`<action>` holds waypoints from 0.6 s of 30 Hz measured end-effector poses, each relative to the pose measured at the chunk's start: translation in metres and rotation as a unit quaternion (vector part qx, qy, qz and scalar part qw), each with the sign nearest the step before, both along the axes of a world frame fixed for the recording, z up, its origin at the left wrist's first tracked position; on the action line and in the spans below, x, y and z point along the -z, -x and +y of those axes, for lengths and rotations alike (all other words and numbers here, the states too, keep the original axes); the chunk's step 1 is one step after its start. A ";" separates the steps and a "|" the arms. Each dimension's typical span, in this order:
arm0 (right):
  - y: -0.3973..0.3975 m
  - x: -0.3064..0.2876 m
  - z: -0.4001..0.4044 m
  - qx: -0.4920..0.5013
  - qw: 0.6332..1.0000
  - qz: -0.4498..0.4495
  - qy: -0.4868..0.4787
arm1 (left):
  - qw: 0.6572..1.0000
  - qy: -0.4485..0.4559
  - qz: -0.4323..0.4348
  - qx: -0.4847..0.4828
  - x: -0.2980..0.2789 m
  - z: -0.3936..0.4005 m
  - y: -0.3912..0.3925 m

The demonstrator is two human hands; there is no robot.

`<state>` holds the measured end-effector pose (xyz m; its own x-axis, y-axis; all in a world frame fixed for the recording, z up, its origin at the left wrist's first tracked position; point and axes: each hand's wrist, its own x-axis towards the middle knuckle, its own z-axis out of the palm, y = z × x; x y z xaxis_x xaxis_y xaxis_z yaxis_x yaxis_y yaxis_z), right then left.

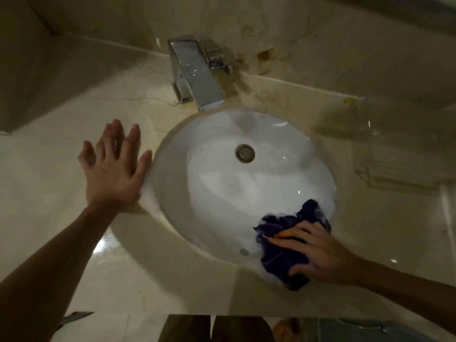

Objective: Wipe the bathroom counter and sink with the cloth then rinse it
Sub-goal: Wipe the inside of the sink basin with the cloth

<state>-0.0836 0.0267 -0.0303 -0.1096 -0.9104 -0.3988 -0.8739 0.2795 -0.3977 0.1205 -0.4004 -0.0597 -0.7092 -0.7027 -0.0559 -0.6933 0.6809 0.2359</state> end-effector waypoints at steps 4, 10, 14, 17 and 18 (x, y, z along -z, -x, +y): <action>-0.053 0.017 -0.038 -0.034 0.997 -0.018 0.067 | 1.000 -0.002 -0.001 -0.001 -0.002 0.000 0.001; -0.130 0.035 -0.132 0.081 0.983 -0.028 0.164 | 1.000 -0.007 -0.009 0.004 -0.003 0.001 0.001; -0.160 0.035 -0.228 0.264 0.946 -0.042 0.186 | 1.000 -0.026 0.005 0.006 -0.003 -0.002 -0.002; -0.162 0.030 -0.298 0.398 0.896 -0.024 0.195 | 0.998 -0.057 0.034 0.013 0.001 -0.008 -0.005; -0.159 0.031 -0.315 0.433 0.879 -0.008 0.199 | 0.997 -0.064 0.042 0.018 0.002 -0.010 -0.006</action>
<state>0.0750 -0.2886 -0.0609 -0.8277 -0.5561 -0.0755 -0.3952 0.6729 -0.6253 0.1265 -0.4102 -0.0619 -0.7403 -0.6672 -0.0824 -0.6426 0.6662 0.3785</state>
